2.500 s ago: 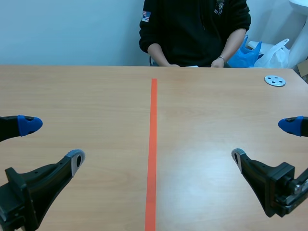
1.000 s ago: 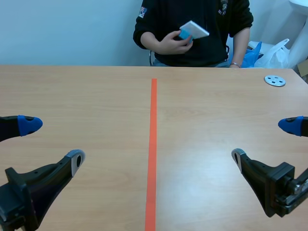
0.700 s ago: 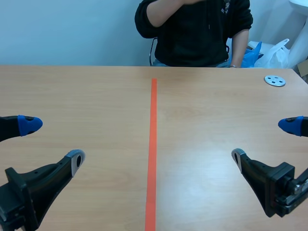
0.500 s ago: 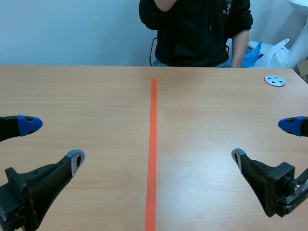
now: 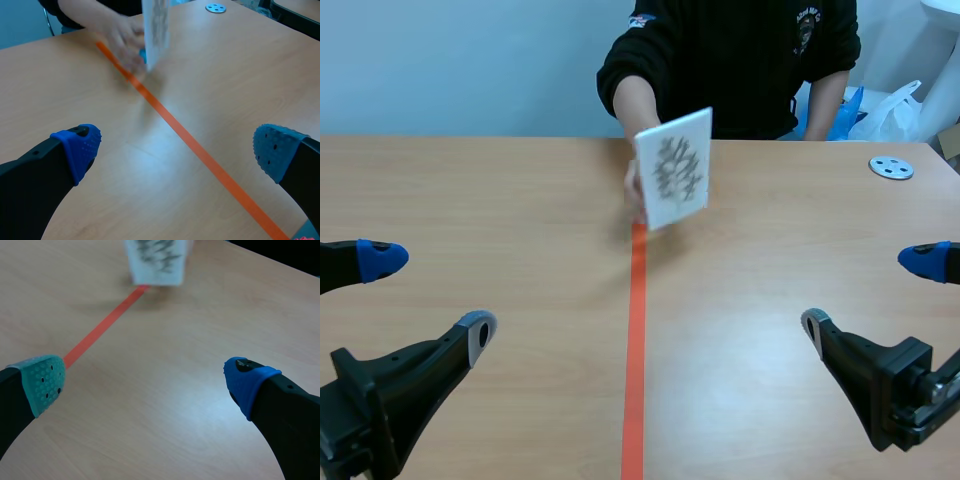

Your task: Sort the leaf by its shape. The table is split by an orange tape line. A compound leaf with several leaflets goes to the left side, a simple leaf with one blade goes to the right side. Return to the home posture when a red brick is placed on the table.

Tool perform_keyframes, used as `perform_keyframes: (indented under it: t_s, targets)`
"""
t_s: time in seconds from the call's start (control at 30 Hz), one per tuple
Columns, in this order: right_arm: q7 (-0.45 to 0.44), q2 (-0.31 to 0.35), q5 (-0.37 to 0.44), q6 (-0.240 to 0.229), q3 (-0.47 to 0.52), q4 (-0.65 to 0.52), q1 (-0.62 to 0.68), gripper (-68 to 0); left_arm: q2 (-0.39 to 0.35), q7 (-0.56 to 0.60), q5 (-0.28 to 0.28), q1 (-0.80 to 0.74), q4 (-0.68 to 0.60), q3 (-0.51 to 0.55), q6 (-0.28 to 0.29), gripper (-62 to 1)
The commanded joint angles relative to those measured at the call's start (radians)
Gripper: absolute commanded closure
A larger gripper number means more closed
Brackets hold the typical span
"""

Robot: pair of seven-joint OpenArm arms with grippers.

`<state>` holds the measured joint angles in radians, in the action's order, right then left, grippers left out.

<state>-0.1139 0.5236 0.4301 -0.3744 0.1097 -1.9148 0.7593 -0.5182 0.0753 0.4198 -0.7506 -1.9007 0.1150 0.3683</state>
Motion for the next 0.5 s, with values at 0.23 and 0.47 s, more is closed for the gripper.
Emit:
perform_keyframes:
  t_s: [0.23, 0.47]
  targets:
    - [0.008, 0.0, 0.006, 0.0, 0.009, -0.008, -0.026, -67.9, 0.002, 0.01, 0.006, 0.003, -0.013, 0.003, 0.001, -62.3]
    - [0.044, 0.0, 0.006, -0.008, 0.009, -0.008, -0.072, -67.9, 0.002, 0.01, 0.006, 0.003, -0.013, 0.003, 0.001, -62.3]
